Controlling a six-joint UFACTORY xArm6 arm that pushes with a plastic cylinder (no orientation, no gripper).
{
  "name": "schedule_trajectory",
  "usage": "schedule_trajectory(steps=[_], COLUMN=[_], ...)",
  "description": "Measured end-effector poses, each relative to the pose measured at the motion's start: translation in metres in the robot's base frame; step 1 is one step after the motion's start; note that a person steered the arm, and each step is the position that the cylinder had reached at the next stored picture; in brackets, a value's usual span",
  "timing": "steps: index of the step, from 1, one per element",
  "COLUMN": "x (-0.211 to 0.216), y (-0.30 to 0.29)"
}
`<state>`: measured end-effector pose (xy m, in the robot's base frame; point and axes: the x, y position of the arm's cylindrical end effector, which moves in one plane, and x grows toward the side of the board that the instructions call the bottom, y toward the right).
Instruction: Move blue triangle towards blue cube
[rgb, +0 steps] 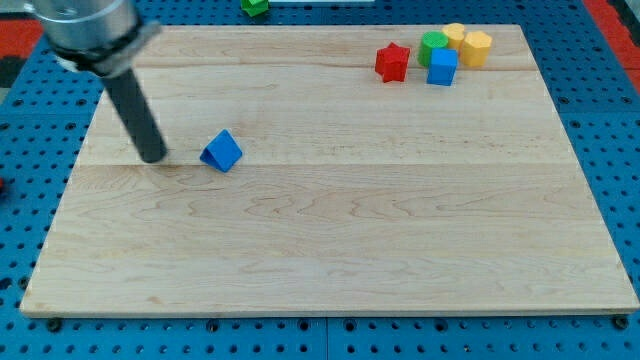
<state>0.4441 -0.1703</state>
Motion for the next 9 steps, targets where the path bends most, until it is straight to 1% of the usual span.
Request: schedule_trajectory(steps=[1, 2, 3, 4, 5, 6, 7, 8, 9], x=[-0.014, -0.045, -0.015, 0.015, -0.019, -0.074, -0.104, -0.121, -0.111], y=[0.097, 0.157, 0.153, 0.092, 0.060, 0.129, 0.211, 0.269, 0.255])
